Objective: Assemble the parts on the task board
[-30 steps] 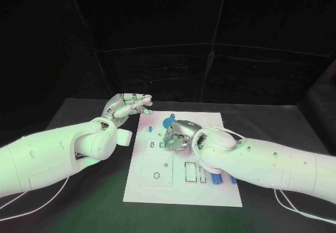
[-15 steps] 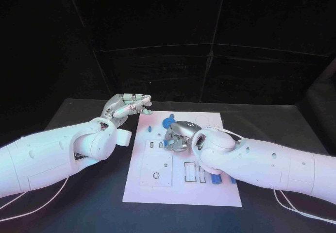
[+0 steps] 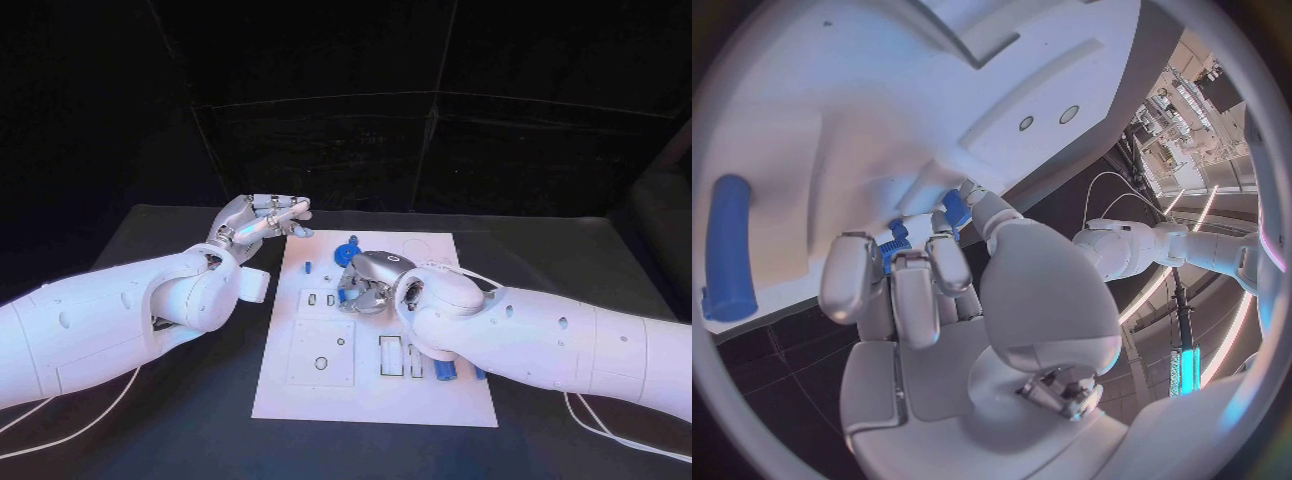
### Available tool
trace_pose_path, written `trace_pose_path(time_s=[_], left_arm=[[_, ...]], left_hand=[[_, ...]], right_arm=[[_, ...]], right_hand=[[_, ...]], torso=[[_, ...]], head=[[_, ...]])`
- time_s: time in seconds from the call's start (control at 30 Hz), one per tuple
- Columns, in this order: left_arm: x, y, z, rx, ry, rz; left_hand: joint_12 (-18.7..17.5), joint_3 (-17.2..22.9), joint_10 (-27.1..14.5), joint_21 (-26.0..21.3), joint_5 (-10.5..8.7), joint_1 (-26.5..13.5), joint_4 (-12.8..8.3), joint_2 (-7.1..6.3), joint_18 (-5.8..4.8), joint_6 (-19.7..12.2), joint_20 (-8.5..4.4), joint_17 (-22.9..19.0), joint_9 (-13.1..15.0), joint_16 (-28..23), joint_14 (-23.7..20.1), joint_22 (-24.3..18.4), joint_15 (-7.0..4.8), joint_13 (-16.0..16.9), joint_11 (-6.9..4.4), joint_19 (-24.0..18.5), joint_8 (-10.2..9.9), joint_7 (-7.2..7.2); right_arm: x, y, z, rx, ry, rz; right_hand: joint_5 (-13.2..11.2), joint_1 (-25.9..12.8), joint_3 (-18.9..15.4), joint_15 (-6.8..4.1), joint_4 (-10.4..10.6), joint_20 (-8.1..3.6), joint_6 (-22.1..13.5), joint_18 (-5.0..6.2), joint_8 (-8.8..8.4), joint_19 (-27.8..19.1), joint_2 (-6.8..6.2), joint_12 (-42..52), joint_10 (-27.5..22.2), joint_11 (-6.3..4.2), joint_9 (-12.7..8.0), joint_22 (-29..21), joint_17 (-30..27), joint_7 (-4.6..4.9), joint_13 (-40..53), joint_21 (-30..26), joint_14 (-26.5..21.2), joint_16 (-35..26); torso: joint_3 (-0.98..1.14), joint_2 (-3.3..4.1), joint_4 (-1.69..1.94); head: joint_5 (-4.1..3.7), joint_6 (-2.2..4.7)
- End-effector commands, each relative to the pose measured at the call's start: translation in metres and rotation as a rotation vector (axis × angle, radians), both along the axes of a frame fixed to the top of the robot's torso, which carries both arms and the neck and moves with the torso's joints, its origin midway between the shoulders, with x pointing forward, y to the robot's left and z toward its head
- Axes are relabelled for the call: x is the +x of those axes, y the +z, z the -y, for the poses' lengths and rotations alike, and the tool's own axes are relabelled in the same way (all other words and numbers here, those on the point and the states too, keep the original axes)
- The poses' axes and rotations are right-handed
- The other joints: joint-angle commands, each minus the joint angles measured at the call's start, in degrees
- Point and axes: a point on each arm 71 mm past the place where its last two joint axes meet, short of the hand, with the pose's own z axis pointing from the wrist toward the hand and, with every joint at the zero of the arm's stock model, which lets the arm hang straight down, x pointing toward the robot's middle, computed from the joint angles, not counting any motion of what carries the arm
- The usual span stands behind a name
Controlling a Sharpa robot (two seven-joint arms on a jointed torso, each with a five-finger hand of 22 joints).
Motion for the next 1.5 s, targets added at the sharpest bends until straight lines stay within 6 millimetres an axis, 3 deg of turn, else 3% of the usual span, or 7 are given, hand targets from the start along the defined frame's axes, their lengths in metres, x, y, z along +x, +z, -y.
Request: trace_pose_path(time_s=[0.03, 0.57, 0.8, 1.03, 1.2, 1.37, 1.5], left_arm=[[0.000, 0.001, 0.001, -0.007, -0.015, 0.001], [0.001, 0.000, 0.001, 0.001, -0.019, -0.009], [0.000, -0.005, 0.002, 0.083, -0.077, -0.045], [-0.003, -0.016, 0.003, 0.306, -0.155, -0.165], [-0.006, -0.020, 0.009, 0.564, -0.258, -0.264], [-0.005, -0.018, 0.018, 0.811, -0.332, -0.318], [-0.001, -0.012, 0.029, 0.980, -0.366, -0.319]], left_hand=[[-0.4, 0.2, 0.0, -0.2, -0.16, -0.6, 0.1, 0.03, 0.24, 0.2, 0.23, 0.0, 0.0, -0.3, 0.0, -0.1, 0.13, -0.1, 0.32, -0.4, -0.3, 0.26], [-0.4, 0.2, 0.0, -0.2, -0.14, -0.7, 0.1, 0.01, 0.25, 0.2, 0.22, 0.1, 0.0, -0.3, 0.2, 0.0, 0.11, -0.1, 0.31, -0.3, -0.4, 0.26], [1.2, -0.3, 4.6, 6.8, -0.26, -3.2, 1.4, -0.88, 0.44, 1.2, -2.82, 5.0, 0.1, 7.8, 13.6, 3.2, -2.97, 0.8, -1.95, 9.3, -0.4, -1.47], [6.4, -2.2, 11.6, 13.5, -0.43, -6.4, 4.4, 0.95, 0.14, 4.0, -5.16, 36.8, 1.0, 42.0, 17.2, 7.2, -5.00, 5.3, -4.22, 12.9, 0.6, -3.55], [20.2, -7.1, 12.0, 24.5, -0.23, -10.0, 7.7, 1.97, -1.23, 4.1, -5.83, 52.1, 2.6, 57.4, 17.9, 18.7, -6.10, 17.9, -5.35, 14.8, 3.3, -4.93], [48.3, -14.2, 8.2, 34.8, -0.63, -12.0, 11.7, 2.64, -2.49, 3.4, -6.10, 60.0, 6.2, 64.3, 18.7, 31.0, -6.63, 45.9, -5.96, 15.5, 8.6, -5.49], [56.0, -18.0, 7.2, 38.1, -1.73, -11.8, 13.3, 2.84, -2.63, 2.4, -6.55, 61.8, 9.0, 65.7, 19.0, 35.0, -6.47, 53.5, -6.29, 15.6, 12.1, -6.02]], right_arm=[[0.000, 0.002, -0.001, 0.011, -0.006, 0.018], [-0.003, 0.011, 0.004, 0.097, 0.002, 0.086], [-0.013, 0.027, 0.021, 0.231, 0.130, 0.092], [0.000, 0.066, 0.055, 0.430, 0.118, -0.002], [0.019, 0.094, 0.095, 0.492, 0.033, -0.006], [0.032, 0.106, 0.122, 0.503, -0.035, 0.014], [0.037, 0.109, 0.132, 0.500, -0.068, 0.016]], right_hand=[[0.0, -0.2, -0.6, 0.42, 0.2, 0.26, -0.4, 0.17, -0.28, -0.1, -0.51, -0.3, -0.4, 0.03, 0.1, -0.1, 1.6, -0.07, -0.1, -0.4, 3.3, -0.3], [1.5, -1.3, -6.5, 0.67, 3.2, 0.46, -2.4, 0.24, -0.49, -0.3, -2.57, -0.5, -0.9, 0.28, 0.1, -0.7, 1.4, 0.29, -0.8, -0.7, 3.3, -0.5], [1.4, 1.8, -13.9, 1.28, 6.2, 1.04, -4.9, 0.35, -0.75, -0.7, -1.46, -0.4, -1.3, 1.05, 0.1, -1.2, 1.9, 1.01, -1.1, -1.0, 3.3, -0.3], [3.9, 4.3, -15.0, 1.31, 6.3, 1.13, -5.2, 1.21, -0.33, -3.4, 0.68, -2.4, -3.4, 1.06, 0.2, -5.5, -1.4, 1.04, -3.6, -3.1, 2.3, -2.4], [4.4, 4.9, -15.5, 1.14, 6.4, 1.02, -4.6, 1.30, 0.23, -3.6, 1.63, -2.7, -3.5, 0.85, 0.3, -6.0, -2.4, 0.79, -4.0, -3.4, 2.2, -3.0], [4.4, 4.9, -15.7, 1.09, 6.4, 0.98, -4.4, 1.30, 0.35, -3.6, 1.76, -2.7, -3.4, 0.79, 0.3, -6.0, -2.4, 0.73, -4.0, -3.5, 2.2, -3.1], [4.6, 5.1, -15.9, 1.04, 6.4, 0.93, -4.4, 1.31, 0.45, -3.6, 1.81, -2.7, -3.4, 0.73, 0.3, -6.1, -2.6, 0.68, -4.1, -3.5, 2.2, -3.2]], torso=[[0.00, 0.02, -0.01], [0.12, -0.06, -0.05], [0.00, -0.24, -0.02], [0.21, -0.53, -0.07], [0.54, -1.23, -0.25], [0.89, -1.88, -0.55], [1.18, -2.24, -0.56]], head=[[-0.06, -0.08], [-0.09, -0.06], [-0.17, 0.35], [0.00, 0.58], [0.48, 0.43], [0.89, 0.20], [1.04, -0.06]])
